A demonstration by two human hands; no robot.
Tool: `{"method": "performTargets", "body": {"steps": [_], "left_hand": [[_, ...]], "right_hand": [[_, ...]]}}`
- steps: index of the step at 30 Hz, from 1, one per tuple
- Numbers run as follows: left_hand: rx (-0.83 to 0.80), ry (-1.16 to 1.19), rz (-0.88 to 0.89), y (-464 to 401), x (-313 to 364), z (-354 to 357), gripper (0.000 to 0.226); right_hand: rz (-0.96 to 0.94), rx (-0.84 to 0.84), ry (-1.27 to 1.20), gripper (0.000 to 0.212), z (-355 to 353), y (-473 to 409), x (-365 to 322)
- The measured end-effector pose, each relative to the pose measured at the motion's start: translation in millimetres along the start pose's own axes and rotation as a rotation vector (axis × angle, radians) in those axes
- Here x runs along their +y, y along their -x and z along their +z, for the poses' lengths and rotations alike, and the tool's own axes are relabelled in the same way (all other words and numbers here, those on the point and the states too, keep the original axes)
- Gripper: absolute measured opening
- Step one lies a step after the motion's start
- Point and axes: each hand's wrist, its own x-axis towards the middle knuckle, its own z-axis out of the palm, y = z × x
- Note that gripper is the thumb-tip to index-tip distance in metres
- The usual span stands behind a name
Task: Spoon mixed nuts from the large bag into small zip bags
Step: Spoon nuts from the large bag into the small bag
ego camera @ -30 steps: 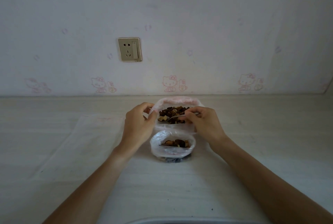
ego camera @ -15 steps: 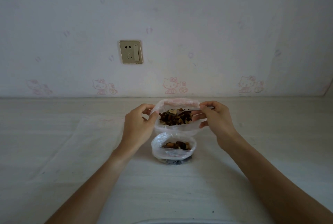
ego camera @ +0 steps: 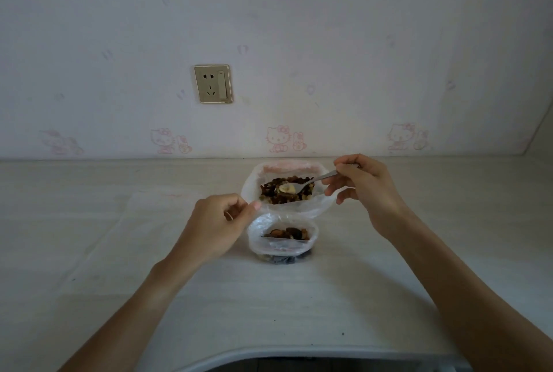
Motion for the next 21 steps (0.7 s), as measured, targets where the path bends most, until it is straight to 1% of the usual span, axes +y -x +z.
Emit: {"method": "performTargets", "body": {"steps": [2,4,8,10,14,17,19,21], "left_hand": [[-0.051,-0.015,0.011,5,4,2,0.043],[-0.086,0.026,0.009,7,9,3,0.043],[-0.146,0.100,0.017,10,15,2,0.017],[-0.152,0.128,0.024,12,15,3,0.013],[-0.163,0.190,-0.005,12,14,2,0.014],[-0.172,0.220,-0.039,12,12,2,0.015],[-0.172,0.230,-0.051,11,11,2,0.014],[-0.164,0.222,-0.053,10,9,2,0.014]], "right_hand": [[0.000,-0.029,0.025,0.011,-5,7,2],[-0.006,-0.054,0.057,0.011,-8,16,4],[-0.065,-0.114,0.142,0.012,-11,37,5],[-0.188,-0.142,0.289,0.011,-12,47,2],[-0.510,-0.210,0.642,0.007,-13,70,-9],[-0.716,-0.253,0.877,0.014,-14,82,-20],[-0.832,-0.260,0.994,0.014,-15,85,-24],[-0.891,-0.258,1.054,0.013,-14,85,-27]]}}
